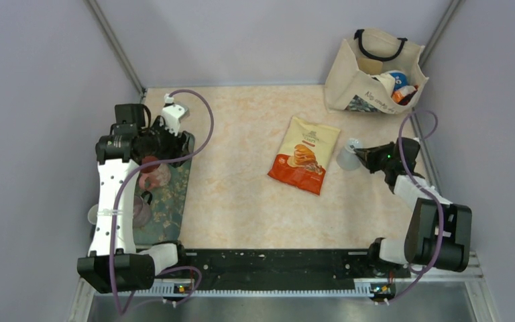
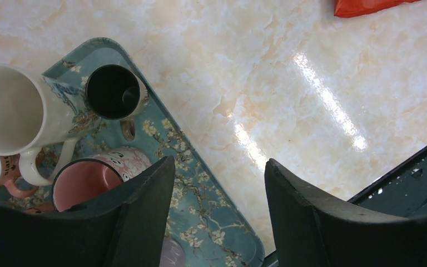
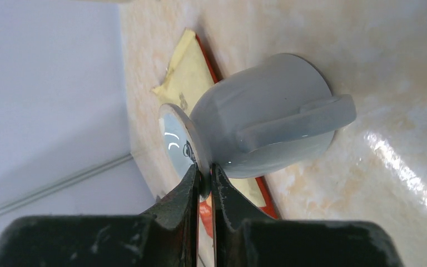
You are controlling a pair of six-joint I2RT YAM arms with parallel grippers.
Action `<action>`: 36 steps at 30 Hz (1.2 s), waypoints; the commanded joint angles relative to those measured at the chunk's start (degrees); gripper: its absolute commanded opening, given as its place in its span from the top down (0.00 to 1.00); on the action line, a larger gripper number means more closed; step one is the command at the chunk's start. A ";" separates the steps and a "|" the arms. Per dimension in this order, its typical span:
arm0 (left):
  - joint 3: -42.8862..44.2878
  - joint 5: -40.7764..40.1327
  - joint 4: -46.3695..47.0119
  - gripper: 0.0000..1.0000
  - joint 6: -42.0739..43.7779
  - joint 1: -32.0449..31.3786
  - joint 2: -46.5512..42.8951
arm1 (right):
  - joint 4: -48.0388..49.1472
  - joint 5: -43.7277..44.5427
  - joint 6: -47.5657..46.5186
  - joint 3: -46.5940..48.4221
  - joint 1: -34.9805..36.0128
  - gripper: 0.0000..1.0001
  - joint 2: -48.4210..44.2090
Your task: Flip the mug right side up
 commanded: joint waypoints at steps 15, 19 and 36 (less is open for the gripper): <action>-0.34 2.15 0.52 0.34 -0.37 -0.92 -0.73 | -29.33 1.18 -31.52 15.90 2.41 0.37 -6.37; 0.41 2.13 0.13 0.34 -0.22 -1.09 -0.28 | -31.44 6.66 -41.91 19.09 1.43 0.29 -8.24; 3.13 0.47 -0.09 0.34 4.03 -1.50 2.49 | -0.21 -13.08 -99.31 2.08 -7.79 0.27 -6.09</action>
